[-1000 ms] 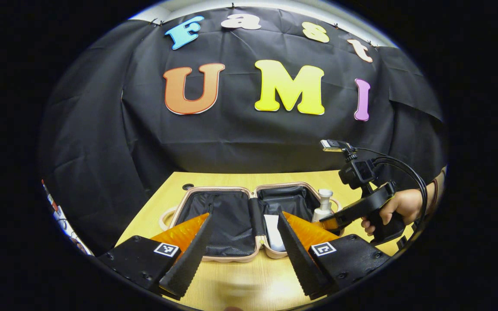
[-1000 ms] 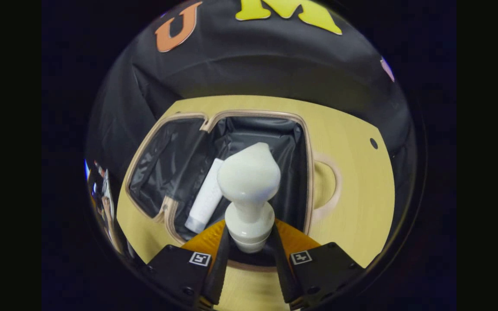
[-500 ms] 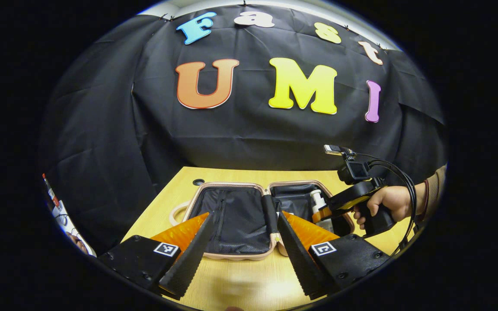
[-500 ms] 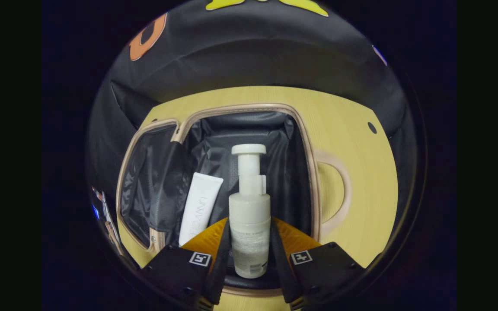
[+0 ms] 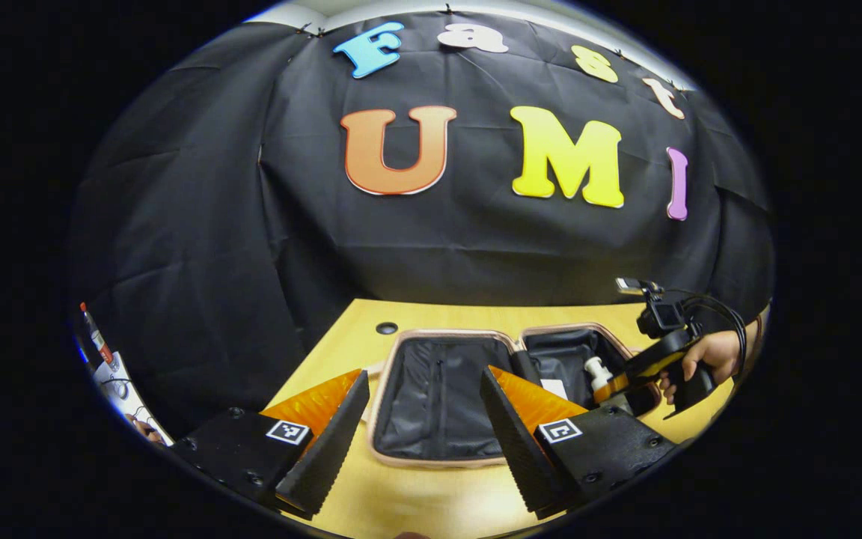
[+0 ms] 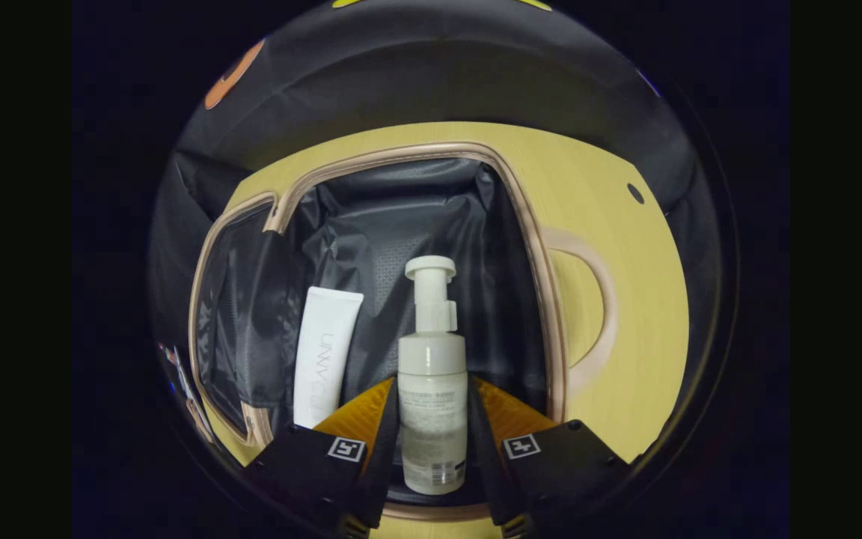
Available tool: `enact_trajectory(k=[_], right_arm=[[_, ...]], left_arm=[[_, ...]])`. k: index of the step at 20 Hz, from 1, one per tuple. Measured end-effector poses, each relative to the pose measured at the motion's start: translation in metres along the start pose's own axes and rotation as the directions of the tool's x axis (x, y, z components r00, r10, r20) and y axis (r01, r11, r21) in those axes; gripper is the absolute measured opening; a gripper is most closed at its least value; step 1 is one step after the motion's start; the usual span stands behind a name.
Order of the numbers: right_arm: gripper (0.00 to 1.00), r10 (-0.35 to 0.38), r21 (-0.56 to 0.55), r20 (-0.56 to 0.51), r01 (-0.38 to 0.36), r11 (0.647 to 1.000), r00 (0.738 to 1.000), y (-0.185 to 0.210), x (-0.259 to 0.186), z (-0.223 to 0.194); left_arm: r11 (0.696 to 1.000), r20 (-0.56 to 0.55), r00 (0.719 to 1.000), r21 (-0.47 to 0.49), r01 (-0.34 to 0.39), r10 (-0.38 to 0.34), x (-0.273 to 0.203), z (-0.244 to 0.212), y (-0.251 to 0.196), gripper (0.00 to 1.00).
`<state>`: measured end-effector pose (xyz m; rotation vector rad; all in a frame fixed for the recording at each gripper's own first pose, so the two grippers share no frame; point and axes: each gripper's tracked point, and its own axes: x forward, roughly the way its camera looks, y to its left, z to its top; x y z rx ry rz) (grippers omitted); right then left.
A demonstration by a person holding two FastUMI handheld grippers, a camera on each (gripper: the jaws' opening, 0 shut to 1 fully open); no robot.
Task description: First open the suitcase, pack the skin care products into it, and then close the suitcase.
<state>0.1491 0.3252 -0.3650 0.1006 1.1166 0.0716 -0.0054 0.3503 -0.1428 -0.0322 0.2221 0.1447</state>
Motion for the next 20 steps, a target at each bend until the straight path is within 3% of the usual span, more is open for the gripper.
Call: enact_trajectory(k=[4,7,8,9,11,14,15,16,18,19,20], right_arm=[[0.51,0.014,-0.028,0.004,-0.014,1.000,1.000,0.002,-0.004,0.000],[0.53,0.067,-0.020,0.049,-0.066,0.998,0.997,0.013,-0.023,0.004],[0.55,0.092,-0.018,0.069,-0.091,0.996,0.993,0.018,-0.033,0.004],[0.67,0.120,-0.020,0.087,-0.119,0.993,0.989,0.023,-0.046,0.003],[0.79,0.197,-0.047,0.121,-0.193,0.980,0.973,0.032,-0.076,-0.004],[0.81,0.259,-0.162,0.208,-0.228,0.960,0.943,0.023,-0.131,-0.013],[0.77,0.272,-0.200,0.234,-0.227,0.953,0.933,0.018,-0.151,-0.017],[0.77,0.289,-0.232,0.254,-0.232,0.945,0.923,0.014,-0.170,-0.028],[0.81,0.300,-0.263,0.274,-0.229,0.937,0.913,0.000,-0.204,-0.049],[0.77,0.296,-0.266,0.285,-0.222,0.938,0.911,-0.010,-0.217,-0.059],[0.77,0.282,-0.262,0.303,-0.204,0.943,0.910,-0.021,-0.229,-0.065]], left_arm=[[0.998,0.009,0.999,-0.055,-0.037,0.037,0.029,0.003,0.045,0.95],[0.980,-0.010,0.999,-0.195,-0.043,0.042,0.054,-0.013,0.077,0.96],[0.966,-0.024,0.999,-0.254,-0.044,0.039,0.062,-0.018,0.086,0.96],[0.949,-0.039,0.999,-0.313,-0.045,0.034,0.072,-0.027,0.095,0.96],[0.895,-0.086,0.996,-0.445,-0.033,-0.006,0.093,-0.058,0.109,0.98],[0.771,-0.182,0.981,-0.634,-0.061,-0.072,0.115,-0.113,0.115,0.98],[0.716,-0.202,0.975,-0.694,-0.075,-0.094,0.121,-0.127,0.116,0.98],[0.647,-0.196,0.971,-0.759,-0.064,-0.134,0.127,-0.134,0.113,0.98],[0.473,-0.123,0.972,-0.881,-0.015,-0.199,0.132,-0.132,0.110,0.97],[0.405,-0.096,0.973,-0.914,-0.003,-0.209,0.137,-0.131,0.109,0.96],[0.364,-0.099,0.972,-0.931,-0.015,-0.213,0.139,-0.137,0.110,0.96]])
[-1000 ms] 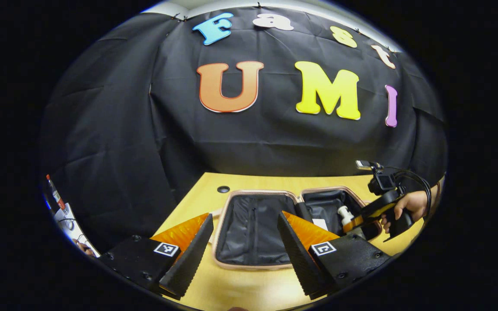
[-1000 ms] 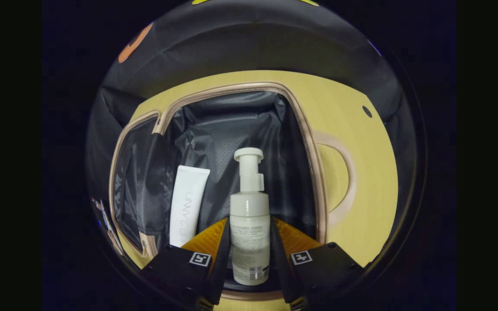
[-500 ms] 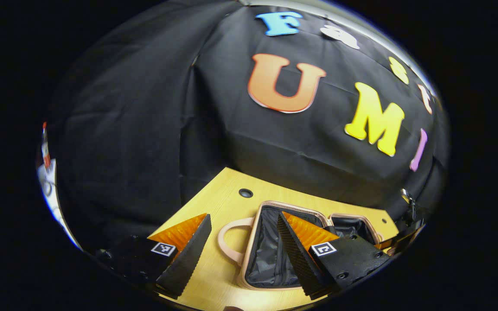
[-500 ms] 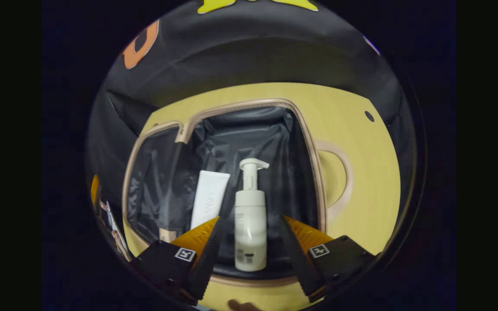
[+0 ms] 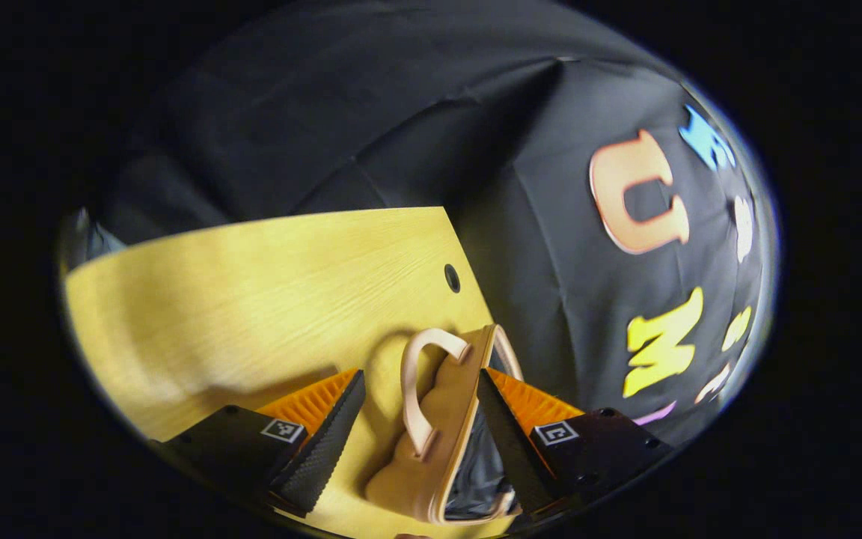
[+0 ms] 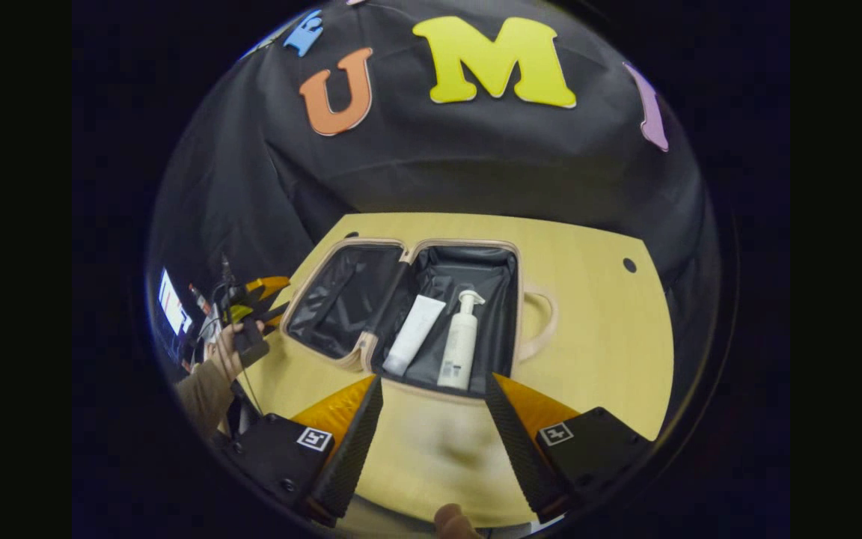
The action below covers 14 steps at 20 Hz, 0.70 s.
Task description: First open the suitcase, pack the skin care products into it, and then close the suitcase.
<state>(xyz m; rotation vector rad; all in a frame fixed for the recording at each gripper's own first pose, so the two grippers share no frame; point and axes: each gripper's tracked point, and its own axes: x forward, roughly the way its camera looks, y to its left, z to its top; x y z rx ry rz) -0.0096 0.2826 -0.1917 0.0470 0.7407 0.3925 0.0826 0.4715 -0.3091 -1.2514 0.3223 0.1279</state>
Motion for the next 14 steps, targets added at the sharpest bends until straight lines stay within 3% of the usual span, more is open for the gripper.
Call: enact_trajectory(k=[1,3,5,6,7,9,10,12,14], right_arm=[[0.77,-0.026,0.003,0.019,0.025,1.000,1.000,-0.009,-0.014,-0.002],[0.77,-0.097,0.031,0.090,0.094,0.995,0.991,-0.031,-0.042,0.007],[0.81,-0.176,0.070,0.169,0.167,0.984,0.970,-0.056,-0.067,0.024],[0.81,-0.217,0.090,0.203,0.203,0.975,0.955,-0.069,-0.079,0.031],[0.81,-0.250,0.110,0.232,0.230,0.967,0.940,-0.082,-0.091,0.038],[0.77,-0.308,0.152,0.271,0.275,0.949,0.912,-0.102,-0.112,0.043],[0.81,-0.329,0.169,0.286,0.290,0.942,0.900,-0.112,-0.120,0.044],[0.77,-0.366,0.195,0.313,0.318,0.928,0.876,-0.132,-0.136,0.045],[0.81,-0.386,0.210,0.336,0.331,0.920,0.859,-0.149,-0.151,0.044]], left_arm=[[1.000,-0.002,1.000,-0.018,-0.020,0.020,0.001,0.001,0.008,0.93],[0.999,-0.026,0.999,-0.043,-0.033,0.032,0.003,-0.006,0.014,0.62],[0.998,-0.043,0.999,-0.046,-0.034,0.032,0.008,-0.013,0.009,0.66],[0.998,-0.047,0.998,-0.041,-0.043,0.041,0.009,-0.015,0.012,0.46],[0.998,-0.043,0.998,-0.041,-0.048,0.047,0.008,-0.015,0.011,0.14],[0.997,-0.031,0.997,-0.040,-0.073,0.072,0.010,-0.012,0.011,0.11],[0.996,-0.032,0.996,-0.030,-0.083,0.082,0.010,-0.015,0.010,0.10],[0.994,-0.038,0.993,0.003,-0.110,0.111,0.008,-0.016,0.007,0.06],[0.989,-0.030,0.989,0.032,-0.142,0.143,0.005,-0.014,-0.001,0.04]])
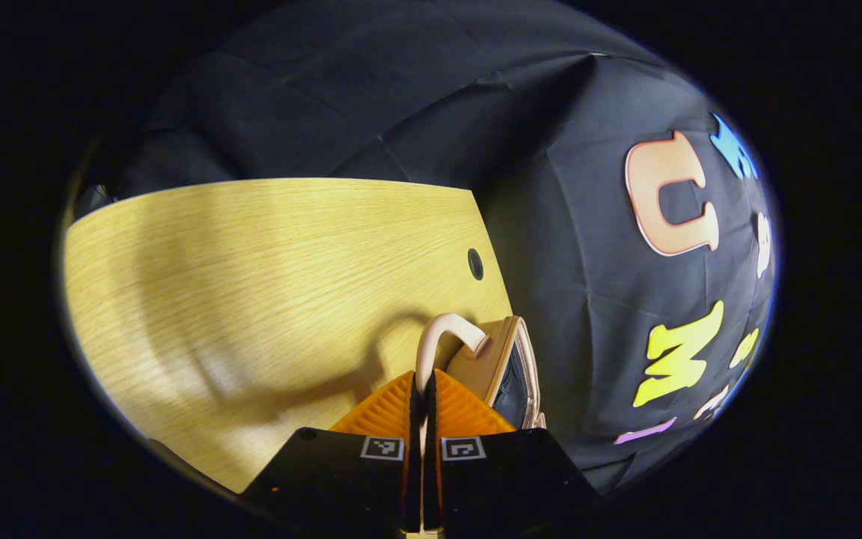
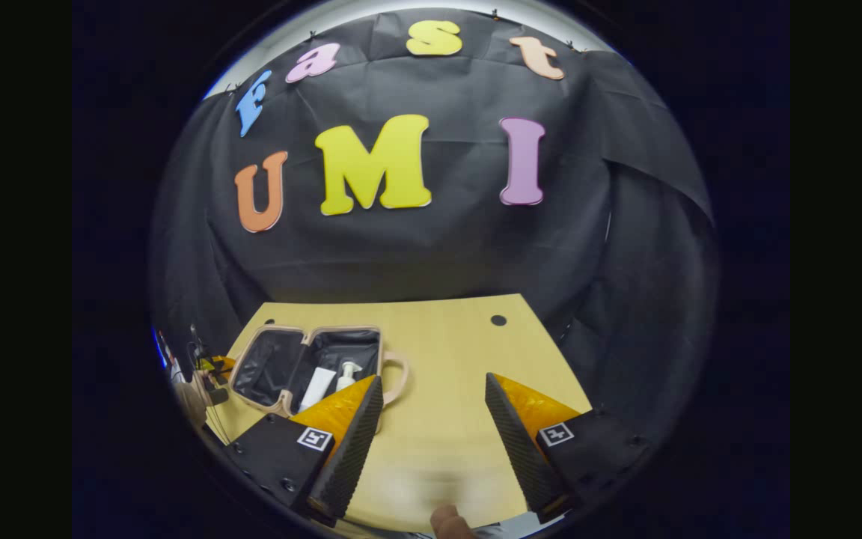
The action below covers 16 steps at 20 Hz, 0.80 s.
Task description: First open the suitcase, pack the skin care products into it, and then close the suitcase.
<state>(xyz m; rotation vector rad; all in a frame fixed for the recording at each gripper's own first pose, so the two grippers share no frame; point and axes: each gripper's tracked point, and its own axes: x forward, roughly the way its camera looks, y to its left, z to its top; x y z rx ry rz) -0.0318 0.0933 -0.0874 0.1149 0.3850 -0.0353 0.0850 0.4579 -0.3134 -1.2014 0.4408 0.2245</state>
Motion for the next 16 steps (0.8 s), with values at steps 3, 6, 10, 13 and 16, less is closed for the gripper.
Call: enact_trajectory(k=[3,6,10,13,16], right_arm=[[0.77,-0.014,-0.017,0.061,0.015,1.000,0.998,-0.028,-0.016,0.014],[0.84,-0.004,-0.055,0.118,0.011,0.998,0.993,-0.053,-0.032,0.026],[0.81,0.061,-0.070,0.170,-0.050,0.996,0.984,-0.071,-0.038,0.042],[0.81,0.090,-0.077,0.192,-0.077,0.994,0.977,-0.094,-0.039,0.049],[0.81,0.118,-0.075,0.207,-0.104,0.992,0.971,-0.118,-0.039,0.057]], left_arm=[[1.000,0.057,0.998,0.020,0.007,-0.008,-0.012,0.016,-0.034,0.04],[0.988,0.076,0.997,0.157,-0.003,-0.009,-0.030,0.018,-0.067,0.04],[0.948,0.129,0.989,0.318,0.031,-0.076,-0.053,0.014,-0.130,0.03],[0.902,0.173,0.981,0.433,0.008,-0.091,-0.069,0.001,-0.167,0.03],[0.834,0.212,0.971,0.551,-0.024,-0.112,-0.081,-0.022,-0.205,0.04]])
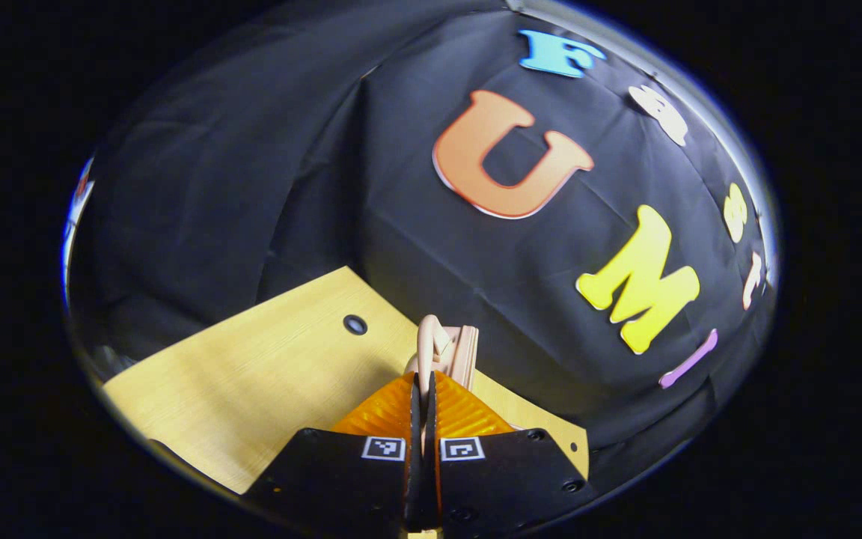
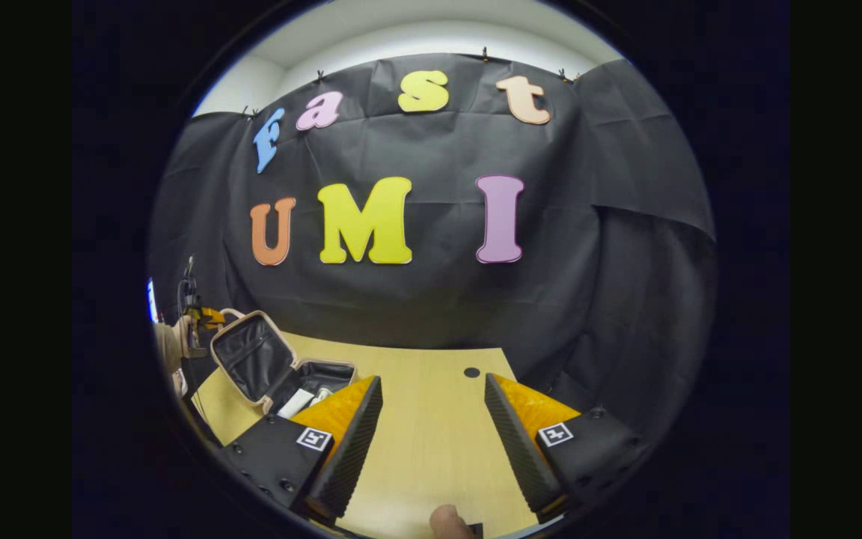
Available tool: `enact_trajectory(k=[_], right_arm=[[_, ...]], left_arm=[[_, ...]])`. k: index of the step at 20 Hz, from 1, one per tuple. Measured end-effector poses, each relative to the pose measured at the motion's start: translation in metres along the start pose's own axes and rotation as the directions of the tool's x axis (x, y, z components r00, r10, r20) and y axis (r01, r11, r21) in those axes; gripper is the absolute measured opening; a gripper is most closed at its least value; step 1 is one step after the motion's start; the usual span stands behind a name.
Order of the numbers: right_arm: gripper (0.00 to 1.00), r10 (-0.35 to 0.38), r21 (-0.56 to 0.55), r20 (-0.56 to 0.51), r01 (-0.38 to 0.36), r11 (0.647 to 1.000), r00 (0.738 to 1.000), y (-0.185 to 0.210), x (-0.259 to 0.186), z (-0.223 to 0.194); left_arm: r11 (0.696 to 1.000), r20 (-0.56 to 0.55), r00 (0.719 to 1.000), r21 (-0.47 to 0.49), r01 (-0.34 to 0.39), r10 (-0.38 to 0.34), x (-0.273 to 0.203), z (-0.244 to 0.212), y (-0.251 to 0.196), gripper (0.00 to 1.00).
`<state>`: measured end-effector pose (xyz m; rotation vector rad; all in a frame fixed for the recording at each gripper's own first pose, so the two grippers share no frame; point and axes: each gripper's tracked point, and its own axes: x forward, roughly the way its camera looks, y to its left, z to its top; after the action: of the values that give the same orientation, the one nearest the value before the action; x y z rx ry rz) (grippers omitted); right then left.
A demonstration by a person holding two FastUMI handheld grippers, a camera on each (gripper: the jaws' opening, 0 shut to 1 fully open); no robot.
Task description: First open the suitcase, pack the skin care products into it, and then close the suitcase.
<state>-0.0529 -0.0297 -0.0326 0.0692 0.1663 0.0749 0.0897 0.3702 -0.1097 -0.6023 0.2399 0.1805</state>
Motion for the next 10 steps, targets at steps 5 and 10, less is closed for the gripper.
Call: enact_trajectory(k=[5,10], right_arm=[[0.81,0.039,-0.004,0.007,-0.039,0.999,0.999,-0.039,0.001,0.004],[0.77,0.073,-0.055,0.017,-0.072,0.996,0.997,-0.073,-0.003,0.003]], left_arm=[[0.977,0.035,0.999,0.212,-0.008,0.001,-0.016,-0.008,-0.071,0.03],[0.937,0.035,0.998,0.348,0.037,-0.053,-0.020,-0.036,-0.145,0.03]])
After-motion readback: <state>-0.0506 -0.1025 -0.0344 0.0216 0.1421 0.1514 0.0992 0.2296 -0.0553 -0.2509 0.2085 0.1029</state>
